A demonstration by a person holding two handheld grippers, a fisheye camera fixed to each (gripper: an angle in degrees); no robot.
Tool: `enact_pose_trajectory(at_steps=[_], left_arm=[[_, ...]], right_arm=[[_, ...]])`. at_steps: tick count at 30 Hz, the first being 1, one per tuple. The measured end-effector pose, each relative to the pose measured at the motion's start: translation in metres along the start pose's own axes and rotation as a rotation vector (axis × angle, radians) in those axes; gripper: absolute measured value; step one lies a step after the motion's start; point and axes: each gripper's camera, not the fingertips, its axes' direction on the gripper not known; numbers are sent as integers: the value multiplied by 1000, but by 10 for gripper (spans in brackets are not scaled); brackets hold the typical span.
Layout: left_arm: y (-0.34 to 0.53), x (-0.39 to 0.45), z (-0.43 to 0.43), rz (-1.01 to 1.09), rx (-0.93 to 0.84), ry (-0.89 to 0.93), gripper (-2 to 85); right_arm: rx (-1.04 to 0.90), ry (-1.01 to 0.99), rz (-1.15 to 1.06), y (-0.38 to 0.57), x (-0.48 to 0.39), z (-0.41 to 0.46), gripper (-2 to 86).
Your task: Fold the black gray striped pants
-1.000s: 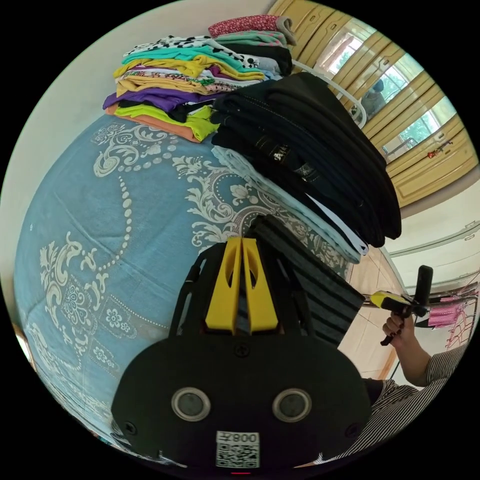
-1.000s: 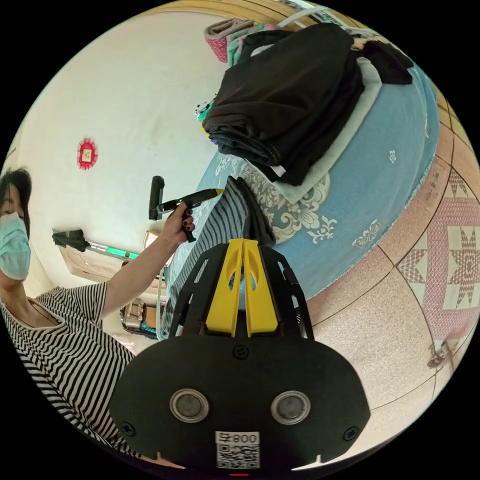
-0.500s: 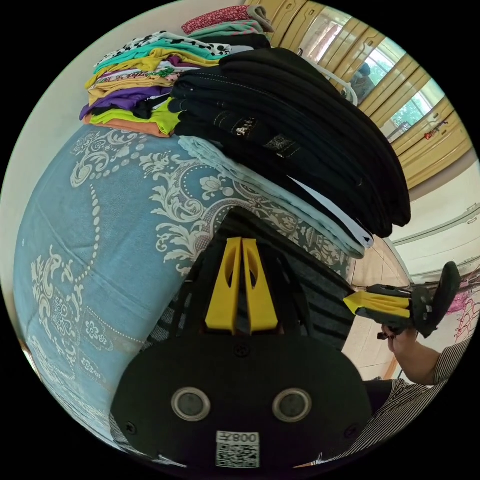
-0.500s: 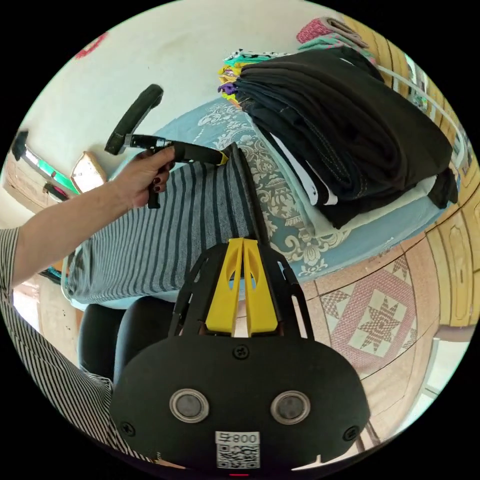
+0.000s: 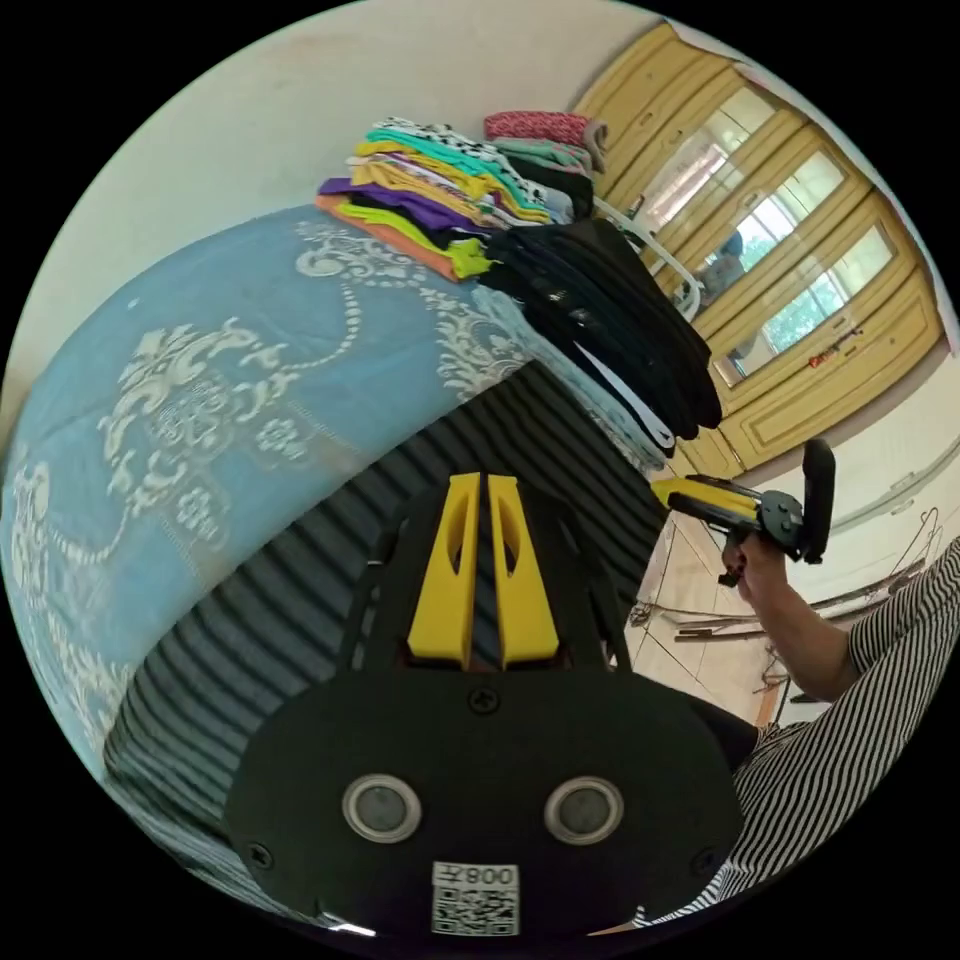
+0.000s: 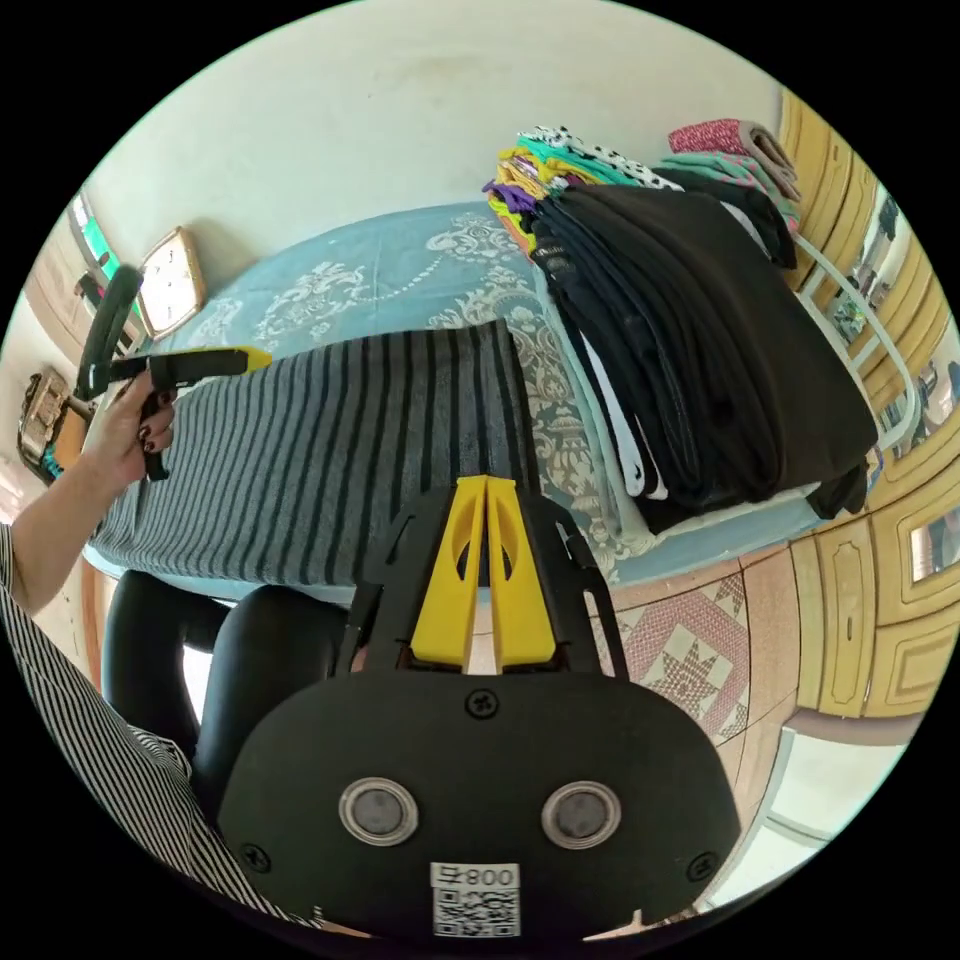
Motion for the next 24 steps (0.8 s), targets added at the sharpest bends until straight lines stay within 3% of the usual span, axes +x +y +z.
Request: enact_pose_trajectory(at_steps=[3,8,11,13,15,24], left_arm=[[110,-80,-51,-206,45,-129,43],[262,-186,-116,-490,118,-342,60],[326,-237,-110,-572,84,-413,38],[361,-264,-86,-630,18,-368,18],[407,-273,-51,-626,-13,-323,9],[541,-266,22,-618,149,-290,4]], right_arm=[[57,-106,-88,-34,-40,-7,1],[68,-517,-350,-117,-168,23,5],[19,-683,-494,-159,-256,51,13],[-29,-755,-580,-182,-309,67,26],[-82,-795,-648,-201,-358,81,43],[-347,-780,-868,-244,-535,152,73]])
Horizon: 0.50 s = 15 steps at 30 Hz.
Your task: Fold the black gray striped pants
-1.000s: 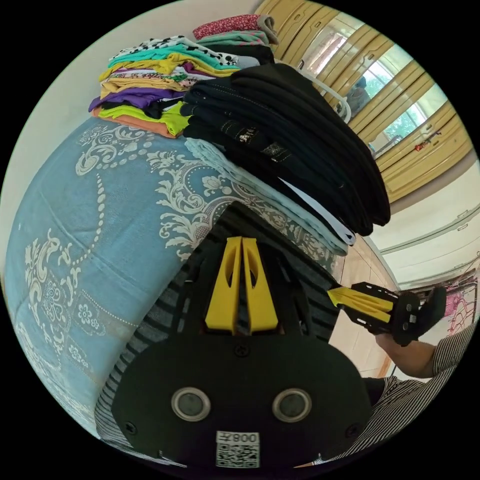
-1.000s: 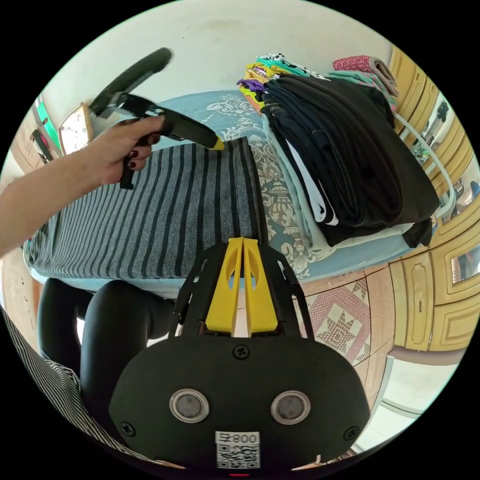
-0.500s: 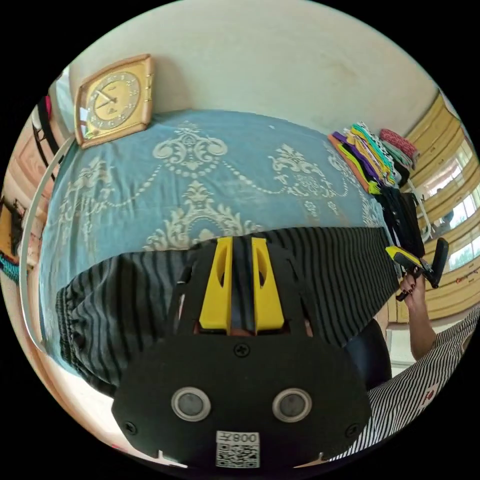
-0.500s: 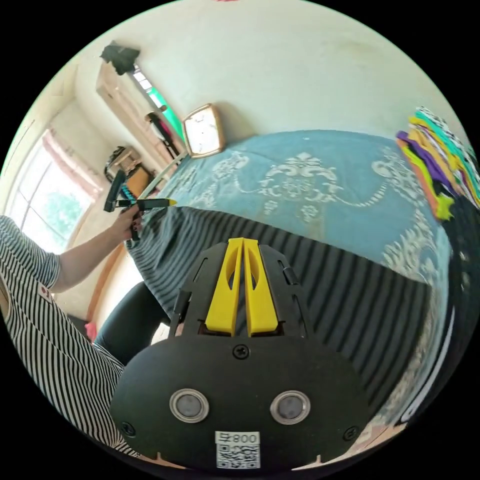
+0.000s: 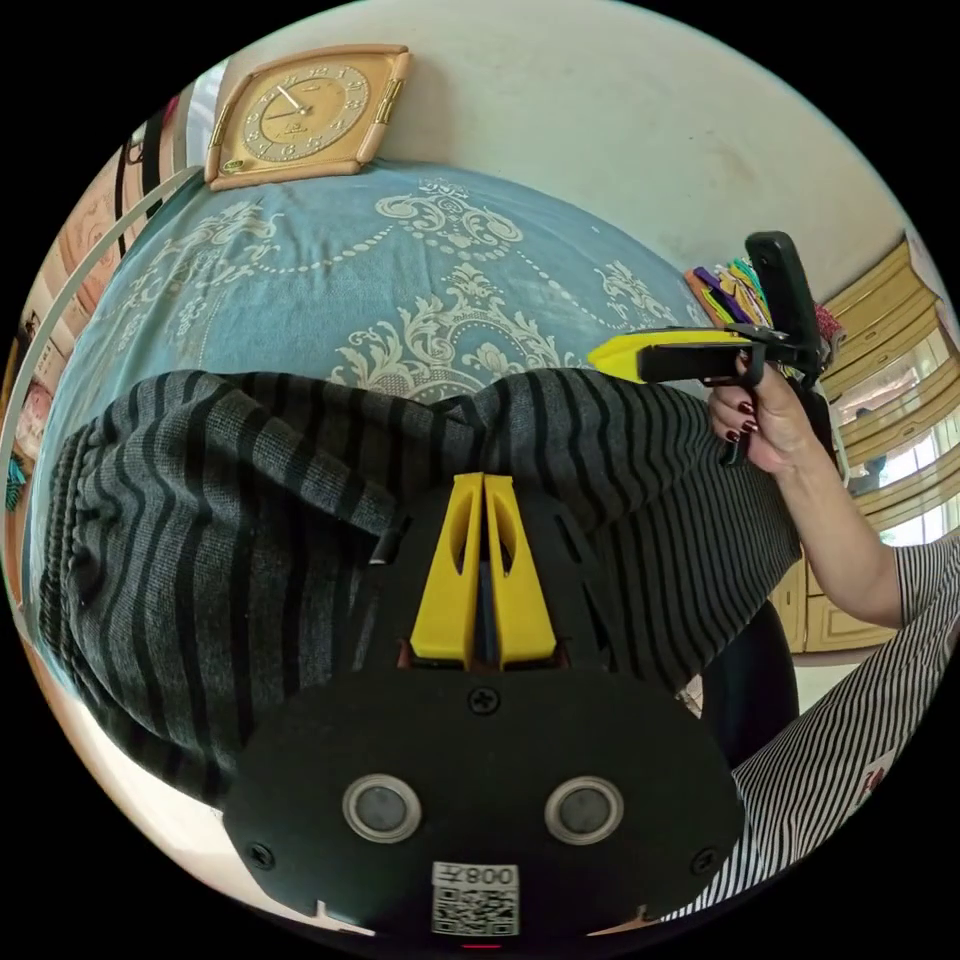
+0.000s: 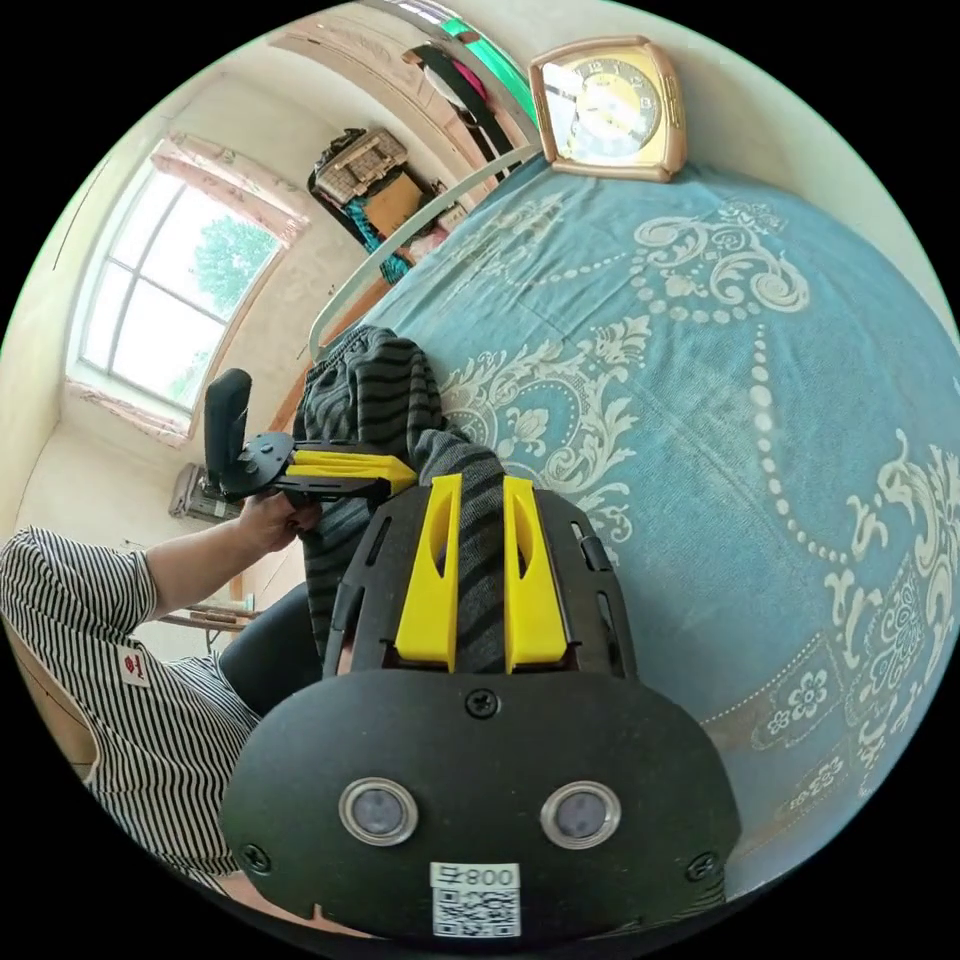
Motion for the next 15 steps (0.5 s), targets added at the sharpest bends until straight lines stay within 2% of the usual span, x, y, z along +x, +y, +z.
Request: enact_pose_trajectory(at_steps=[2,6,9,11,15], left_arm=[[15,-4,13,23,2,-18,5],[50,-15,32,56,18,-7,19],[71,-19,26,108,140,89,44],[75,-25,31,116,158,115,58],[77,-32,75,149,64,140,76]], right_arm=[[-47,-55,33,-6,4,18,72],[27,-101,27,11,-13,24,66],[75,-61,13,26,-38,28,65],[112,-14,-2,34,-59,34,66],[136,40,-20,38,-80,43,66]])
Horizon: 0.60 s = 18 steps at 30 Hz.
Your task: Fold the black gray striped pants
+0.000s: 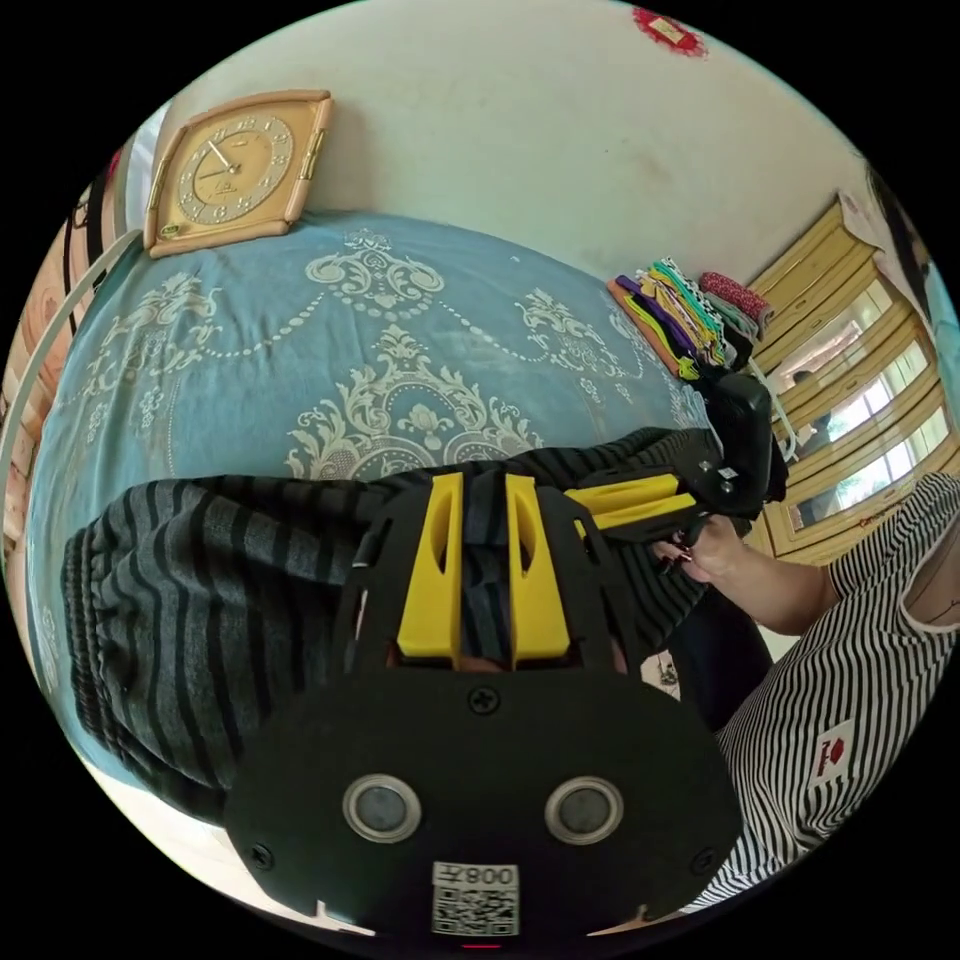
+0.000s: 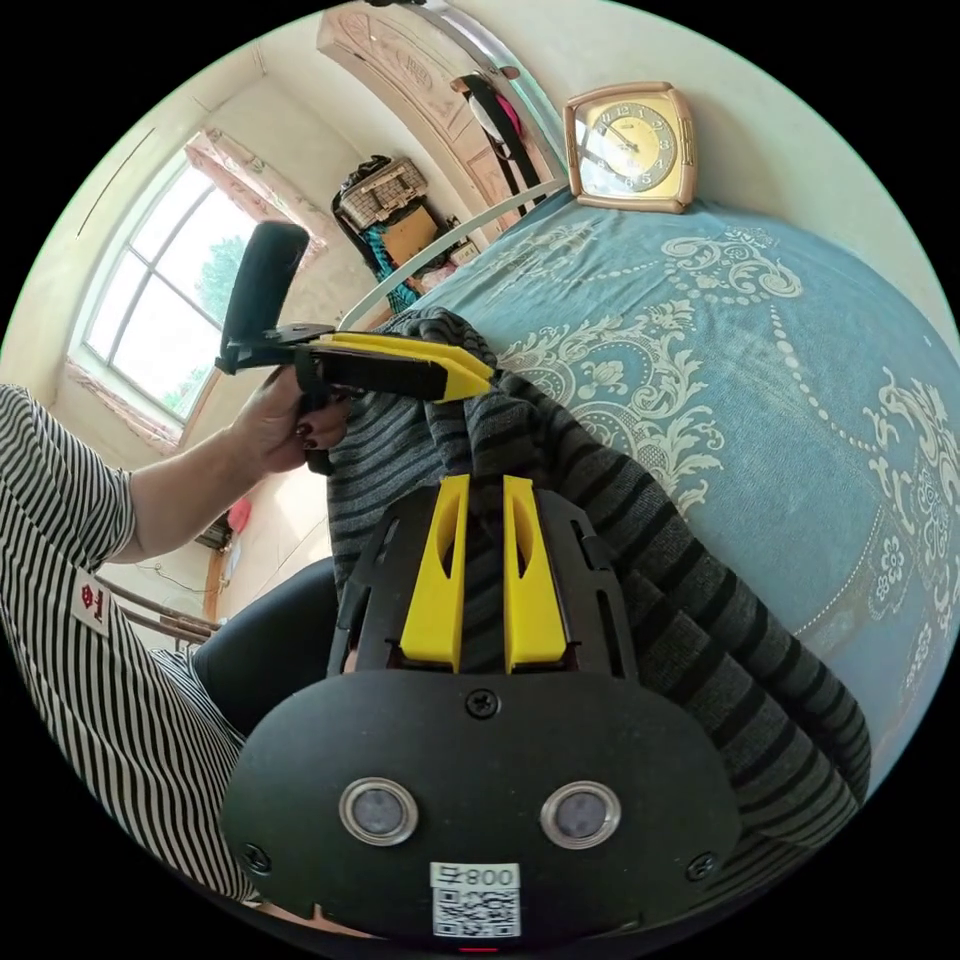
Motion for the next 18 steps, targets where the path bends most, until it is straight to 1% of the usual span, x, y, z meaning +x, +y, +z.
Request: enact_pose_trajectory(at_steps=[4,6,8,13,16,18], left_arm=[[9,5,41,64,-83,-30,79],[18,5,69,81,-167,-49,68],[31,2,84,74,-199,-48,50],[79,-4,88,31,-125,-11,28],[106,-1,82,22,-39,-7,23],[119,-1,72,15,63,-9,20]], right_arm=[[-2,3,-13,0,-12,10,62],[-11,6,-8,1,-16,17,61],[-10,-7,7,2,-19,23,60],[16,-64,18,-1,-24,16,51],[62,-77,7,-1,-32,-4,35],[93,-58,1,-1,-36,-19,28]])
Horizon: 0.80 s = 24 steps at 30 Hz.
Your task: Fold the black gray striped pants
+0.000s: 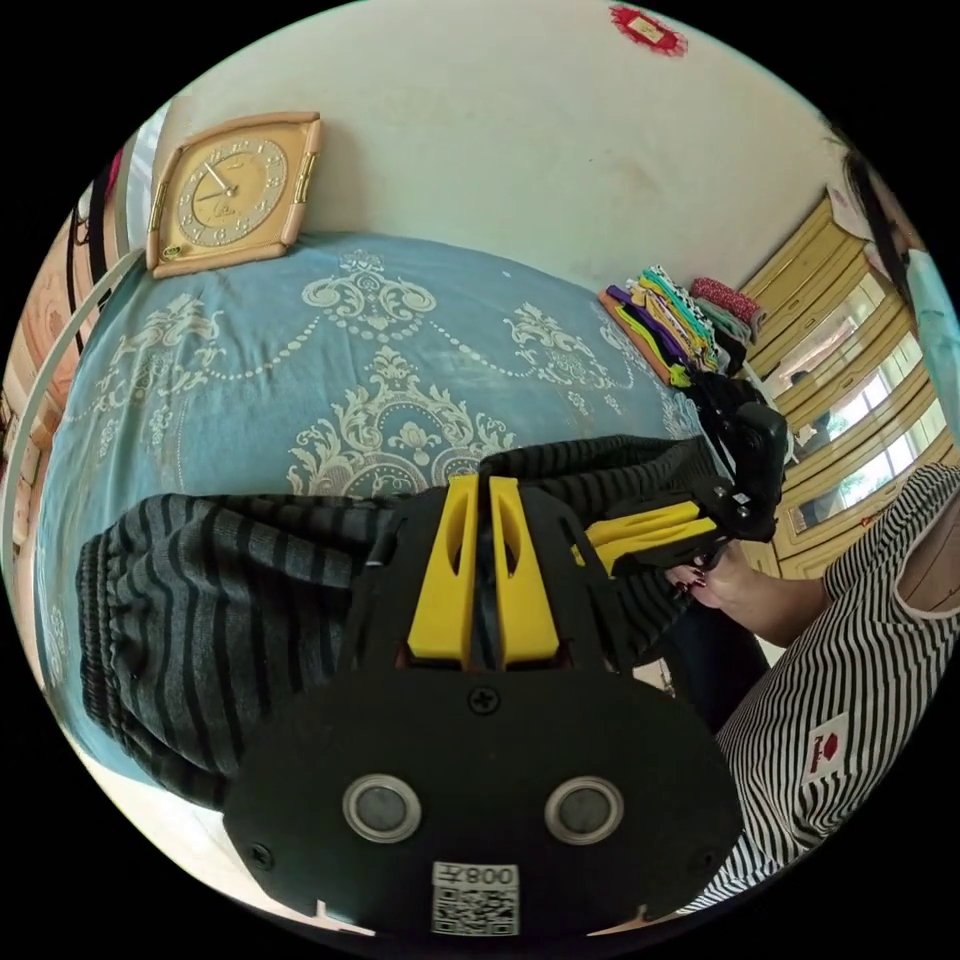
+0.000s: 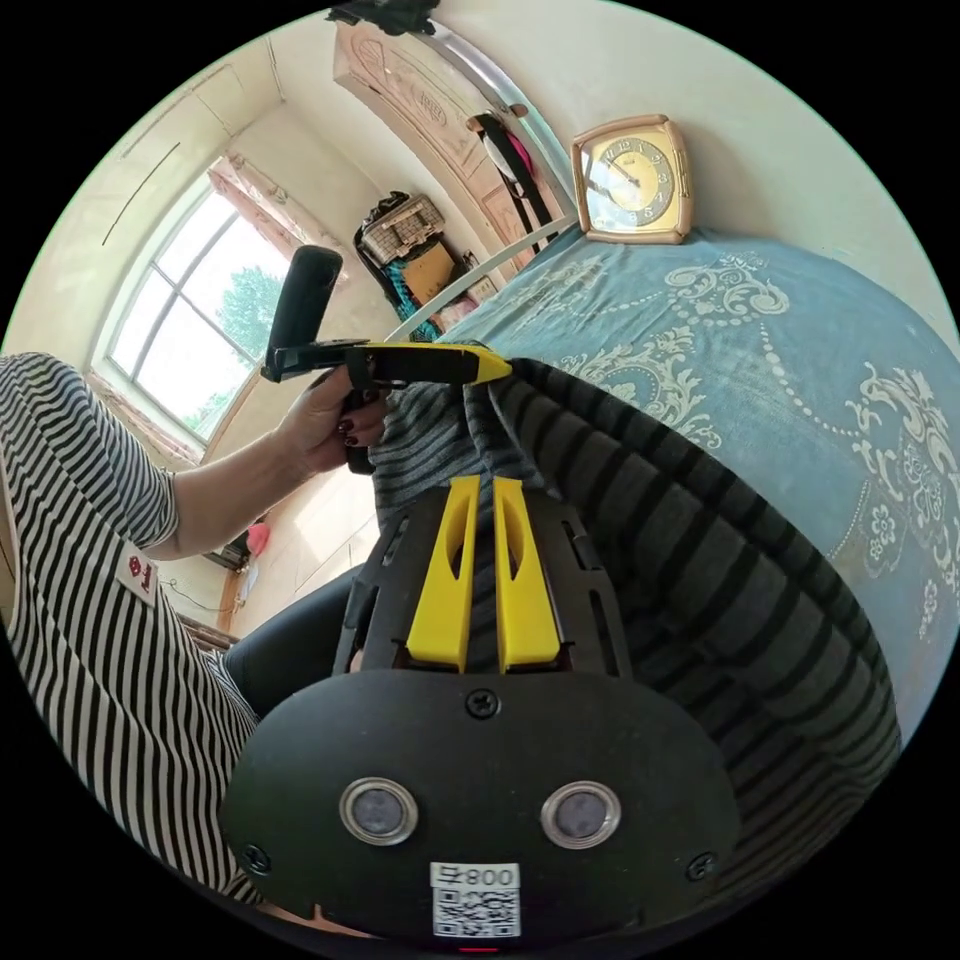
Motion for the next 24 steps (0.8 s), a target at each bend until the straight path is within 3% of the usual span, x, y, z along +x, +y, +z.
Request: enact_pose_trajectory(at_steps=[11,15,17,22,24], left_arm=[[6,-19,51,-2,113,-105,2],[23,-35,74,-35,72,-52,0],[43,-30,75,-21,50,3,1],[113,-15,113,10,-151,-136,3],[142,-19,101,-58,-83,-100,6]], right_arm=[[63,133,92,-52,40,-7,3],[-153,155,213,-72,81,39,2],[-122,110,238,-73,87,39,2],[-108,107,256,-75,82,42,2],[-117,121,252,-79,76,40,3]])
